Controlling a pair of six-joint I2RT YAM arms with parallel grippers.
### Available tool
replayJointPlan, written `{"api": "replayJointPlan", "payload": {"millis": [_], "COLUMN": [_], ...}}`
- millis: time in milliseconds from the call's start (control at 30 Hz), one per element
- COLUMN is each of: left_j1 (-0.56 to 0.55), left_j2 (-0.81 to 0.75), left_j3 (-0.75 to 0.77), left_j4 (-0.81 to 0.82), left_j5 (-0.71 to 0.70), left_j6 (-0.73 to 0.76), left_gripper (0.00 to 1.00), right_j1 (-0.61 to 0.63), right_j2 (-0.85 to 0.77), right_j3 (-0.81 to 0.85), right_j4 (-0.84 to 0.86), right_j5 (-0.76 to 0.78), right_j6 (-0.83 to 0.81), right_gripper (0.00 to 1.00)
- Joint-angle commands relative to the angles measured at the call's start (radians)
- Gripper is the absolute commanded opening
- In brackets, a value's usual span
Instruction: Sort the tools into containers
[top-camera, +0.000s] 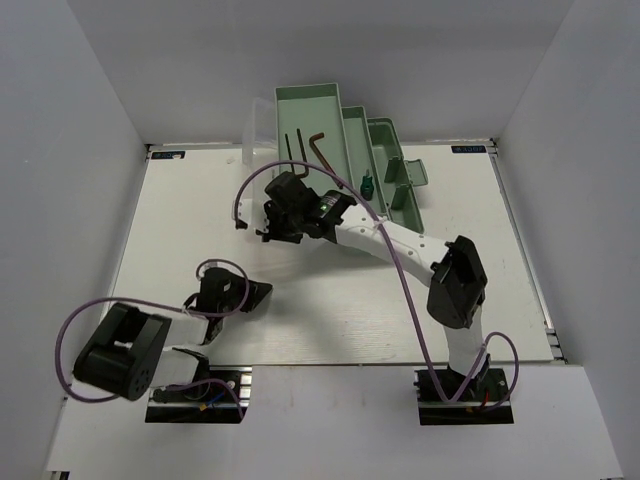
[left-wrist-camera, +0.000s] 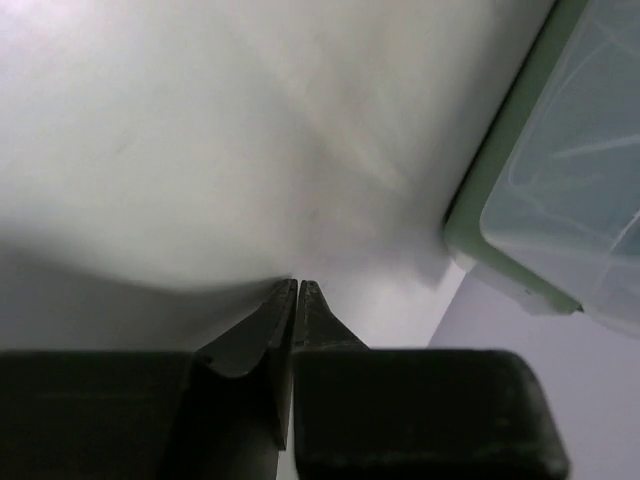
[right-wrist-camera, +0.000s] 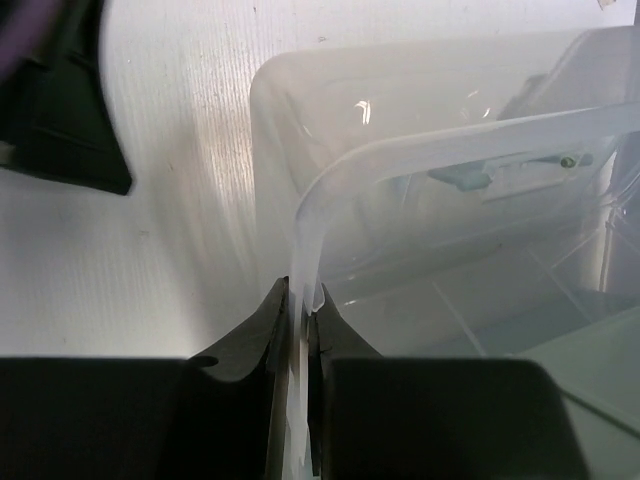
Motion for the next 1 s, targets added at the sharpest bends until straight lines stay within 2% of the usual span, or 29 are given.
{"api": "replayJointPlan", "payload": {"millis": [0, 33, 133, 200, 333, 433, 467, 533, 567, 600, 667, 733, 867, 933, 967], "left_j1": [0.031, 0.046, 0.060, 0.086, 0.095, 0.113, 0.113, 0.123, 0.123, 0.132, 0.132, 0.143, 0.143, 0.152, 0.152], "left_j2": [0.110, 0.140, 0.248, 0.334, 0.408, 0.424, 0.436, 0.448, 0.462, 0.476, 0.486, 0.496, 0.505, 0.505, 0.505], "left_j3": [0.102, 0.145, 0.257, 0.376, 0.545, 0.601, 0.601, 0.610, 0.610, 0.619, 0.629, 0.643, 0.696, 0.715, 0.731], "left_j4": [0.106, 0.121, 0.121, 0.109, 0.031, 0.014, 0.014, 0.033, 0.056, 0.057, 0.070, 0.061, 0.024, 0.012, 0.003], "left_j5": [0.028, 0.028, 0.038, 0.072, 0.091, 0.091, 0.101, 0.126, 0.146, 0.155, 0.170, 0.183, 0.206, 0.206, 0.206], "left_j6": [0.086, 0.105, 0.132, 0.153, 0.175, 0.175, 0.175, 0.175, 0.175, 0.175, 0.175, 0.175, 0.175, 0.184, 0.184], "left_gripper": [0.17, 0.22, 0.29, 0.29, 0.29, 0.29, 0.29, 0.29, 0.29, 0.29, 0.29, 0.29, 0.29, 0.29, 0.29], "right_j1": [0.015, 0.014, 0.011, 0.014, 0.014, 0.015, 0.015, 0.015, 0.017, 0.018, 0.018, 0.021, 0.021, 0.017, 0.014], "right_j2": [-0.170, -0.174, -0.205, -0.222, -0.242, -0.249, -0.251, -0.257, -0.257, -0.265, -0.281, -0.292, -0.357, -0.407, -0.421], "right_j3": [0.049, 0.038, -0.012, -0.031, -0.054, -0.068, -0.069, -0.074, -0.075, -0.077, -0.069, -0.054, 0.001, -0.003, -0.005], "right_j4": [0.151, 0.151, 0.151, 0.148, 0.144, 0.144, 0.142, 0.128, 0.118, 0.113, 0.075, 0.044, -0.091, -0.128, -0.155], "right_j5": [0.060, 0.058, 0.055, 0.046, 0.042, 0.032, 0.035, 0.028, 0.028, 0.028, 0.025, 0.038, 0.058, 0.060, 0.080], "right_j6": [-0.080, -0.076, -0.068, -0.053, -0.048, -0.037, -0.031, -0.023, -0.020, -0.020, -0.011, 0.001, 0.010, 0.012, 0.009], "right_gripper": [0.00, 0.00, 0.00, 0.00, 0.00, 0.00, 0.03, 0.29, 0.57, 0.67, 0.80, 0.87, 0.89, 0.75, 0.64]}}
